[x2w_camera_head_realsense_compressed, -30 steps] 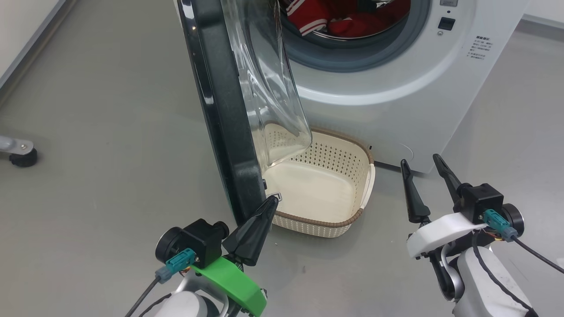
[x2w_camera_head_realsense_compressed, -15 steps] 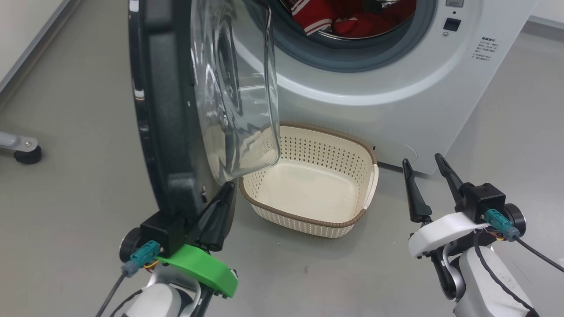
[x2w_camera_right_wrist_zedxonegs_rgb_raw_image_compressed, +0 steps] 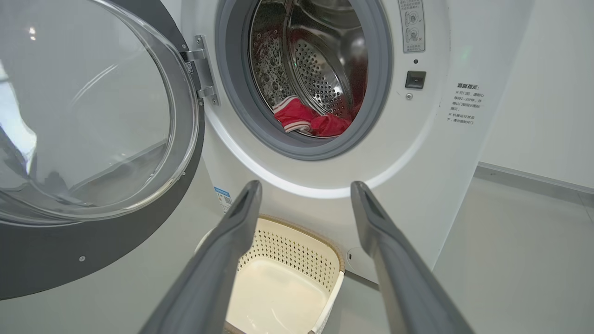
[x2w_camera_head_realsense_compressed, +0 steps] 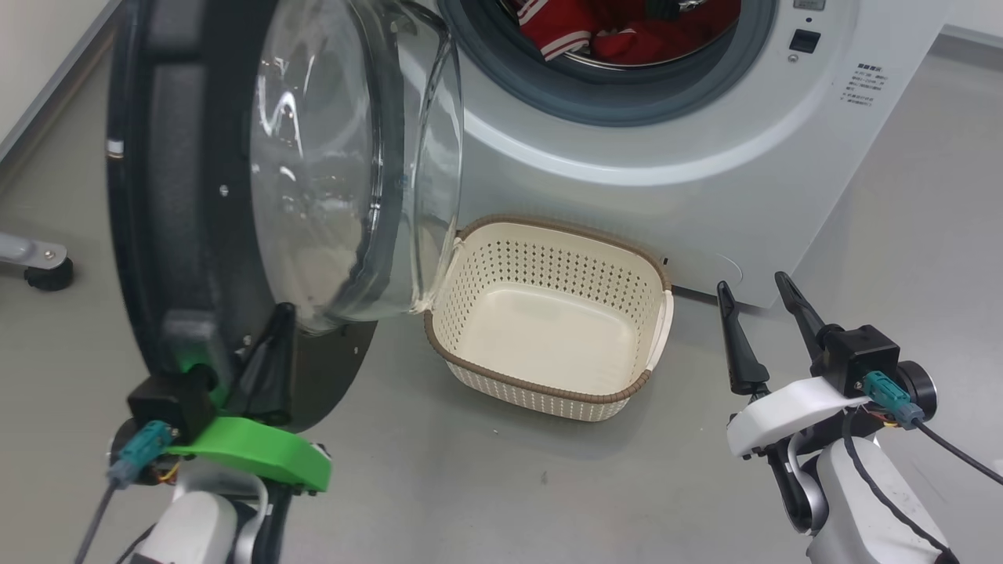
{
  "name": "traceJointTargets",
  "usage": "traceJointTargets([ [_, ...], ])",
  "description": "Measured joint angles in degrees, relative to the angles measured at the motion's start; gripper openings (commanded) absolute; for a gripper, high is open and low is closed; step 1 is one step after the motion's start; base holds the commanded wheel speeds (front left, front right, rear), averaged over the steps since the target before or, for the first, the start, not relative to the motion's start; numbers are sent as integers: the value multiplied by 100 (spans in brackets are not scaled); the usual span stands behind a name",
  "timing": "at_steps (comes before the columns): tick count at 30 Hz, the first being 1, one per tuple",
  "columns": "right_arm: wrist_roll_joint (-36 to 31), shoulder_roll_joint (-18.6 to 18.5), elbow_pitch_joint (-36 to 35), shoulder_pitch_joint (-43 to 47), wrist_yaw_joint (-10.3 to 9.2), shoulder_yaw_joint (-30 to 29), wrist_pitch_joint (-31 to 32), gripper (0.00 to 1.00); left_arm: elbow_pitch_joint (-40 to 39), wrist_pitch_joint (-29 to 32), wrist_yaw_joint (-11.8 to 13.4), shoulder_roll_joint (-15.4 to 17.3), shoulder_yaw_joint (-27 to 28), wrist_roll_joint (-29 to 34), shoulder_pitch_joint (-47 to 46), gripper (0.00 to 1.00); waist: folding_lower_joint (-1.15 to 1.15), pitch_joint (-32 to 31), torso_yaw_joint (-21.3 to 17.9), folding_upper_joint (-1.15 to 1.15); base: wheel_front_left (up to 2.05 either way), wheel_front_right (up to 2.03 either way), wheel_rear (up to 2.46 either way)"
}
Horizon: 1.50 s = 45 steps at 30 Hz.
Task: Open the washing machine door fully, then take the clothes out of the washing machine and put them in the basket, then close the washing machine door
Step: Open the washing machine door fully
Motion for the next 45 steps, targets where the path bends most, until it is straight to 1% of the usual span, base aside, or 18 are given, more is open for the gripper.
traceJointTargets([
  [6,-51,3,-21,-2,2,-40,0,100,211,-120,52,153,442,-65,-13,0,0,66,-6,0,0,0,0],
  [10,-137,4,-37,-11,42,-59,0,100,441,-191,68,272,751,-104,-106,0,0,139,-2,0,0,0,0],
  [22,-207,-3,-56,-144,49,-125,0,100,1046,-301,96,498,1381,-156,-513,0,0,310,-49,0,0,0,0],
  [28,-230,-9,-55,-151,67,-172,0,100,1338,-349,111,554,1658,-192,-715,0,0,348,-67,0,0,0,0],
  [30,-231,-10,-55,-153,97,-182,0,100,1429,-364,112,577,1719,-205,-760,0,0,357,-72,0,0,0,0],
  [34,-238,-9,-54,-154,97,-208,0,100,1541,-392,115,581,1808,-205,-801,0,0,361,-80,0,0,0,0],
  [41,-247,-8,-54,-157,97,-240,0,100,1647,-399,124,580,1807,-192,-838,0,0,353,-88,0,0,0,0],
  [45,-267,-7,-41,-172,100,-234,0,100,1624,-399,124,571,1762,-60,-826,0,0,328,-103,0,0,0,0],
])
